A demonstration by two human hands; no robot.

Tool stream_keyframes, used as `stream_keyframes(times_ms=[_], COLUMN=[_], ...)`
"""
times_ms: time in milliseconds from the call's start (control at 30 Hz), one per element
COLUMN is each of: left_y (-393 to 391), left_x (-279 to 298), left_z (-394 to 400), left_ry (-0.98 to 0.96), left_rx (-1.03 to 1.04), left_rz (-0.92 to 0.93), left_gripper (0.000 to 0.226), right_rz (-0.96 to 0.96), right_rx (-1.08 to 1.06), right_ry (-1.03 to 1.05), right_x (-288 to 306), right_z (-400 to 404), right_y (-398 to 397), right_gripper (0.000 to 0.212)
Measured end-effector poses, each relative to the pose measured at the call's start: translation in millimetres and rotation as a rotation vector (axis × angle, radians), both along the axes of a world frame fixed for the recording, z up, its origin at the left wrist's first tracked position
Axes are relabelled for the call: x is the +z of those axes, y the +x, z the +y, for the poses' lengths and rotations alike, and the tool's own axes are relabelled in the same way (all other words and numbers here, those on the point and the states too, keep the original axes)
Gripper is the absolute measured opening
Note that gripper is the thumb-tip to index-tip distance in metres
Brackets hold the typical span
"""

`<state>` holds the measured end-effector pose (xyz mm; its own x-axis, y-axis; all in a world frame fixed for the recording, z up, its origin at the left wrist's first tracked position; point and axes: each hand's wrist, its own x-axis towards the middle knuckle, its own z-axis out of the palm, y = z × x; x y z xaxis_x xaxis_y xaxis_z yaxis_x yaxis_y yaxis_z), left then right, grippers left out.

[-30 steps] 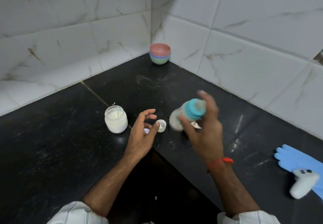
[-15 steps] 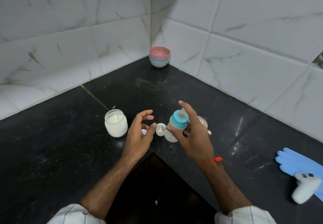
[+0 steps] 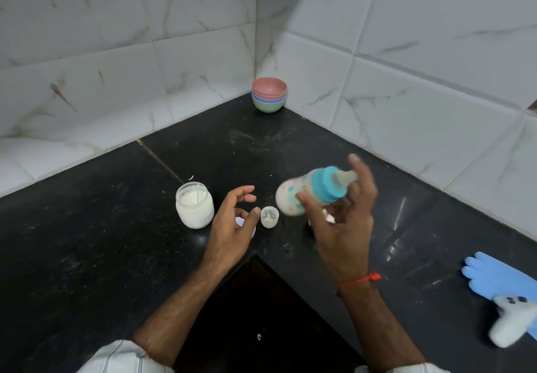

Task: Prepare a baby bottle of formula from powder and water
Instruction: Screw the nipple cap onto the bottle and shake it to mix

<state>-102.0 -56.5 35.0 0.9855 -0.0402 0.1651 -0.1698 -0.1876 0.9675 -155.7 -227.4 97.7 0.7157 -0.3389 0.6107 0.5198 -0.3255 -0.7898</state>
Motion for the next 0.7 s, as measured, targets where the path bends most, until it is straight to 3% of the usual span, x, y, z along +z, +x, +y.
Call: stream_keyframes(times_ms=[67, 167, 233, 433, 500, 600, 700], left_y=[-0.3, -0.3, -0.5, 0.0, -1.0, -2.1, -1.5], left_x=[-0.7, 0.5, 1.5, 0.0, 0.4, 0.9, 1.0], left_z=[0.1, -0.8, -1.7, 0.4, -0.5, -1.9, -1.0], left_ry=[0.005, 0.004, 0.013, 0.006, 0.001, 0.011, 0.000], left_rx=[0.010, 0.000, -0.010, 0.015, 0.014, -0.006, -0.007], left_rz=[0.002, -0.007, -0.003, 0.002, 0.000, -0.005, -0.007], left_gripper=[0.041, 0.041, 0.042, 0.041, 0.041, 0.042, 0.042], right_rz=[-0.092, 0.189, 0.292, -0.139, -0.044, 0.304, 0.225], right_rx=[-0.045, 0.089, 0.124, -0.057, -0.021, 0.110, 0.062], right_ry=[-0.009, -0.253, -0.305, -0.032, -0.141, -0.406, -0.223], right_x=[-1.1, -16.6, -24.3, 9.1, 3.5, -13.9, -1.4], right_z=[2.5, -3.7, -7.6, 1.5, -3.0, -11.4, -9.0], right_y=[3.0, 14.1, 11.9, 3.7, 11.3, 17.6, 11.9], right_gripper=[0.086, 0.073, 0.074, 0.083, 0.080, 0.076, 0.077])
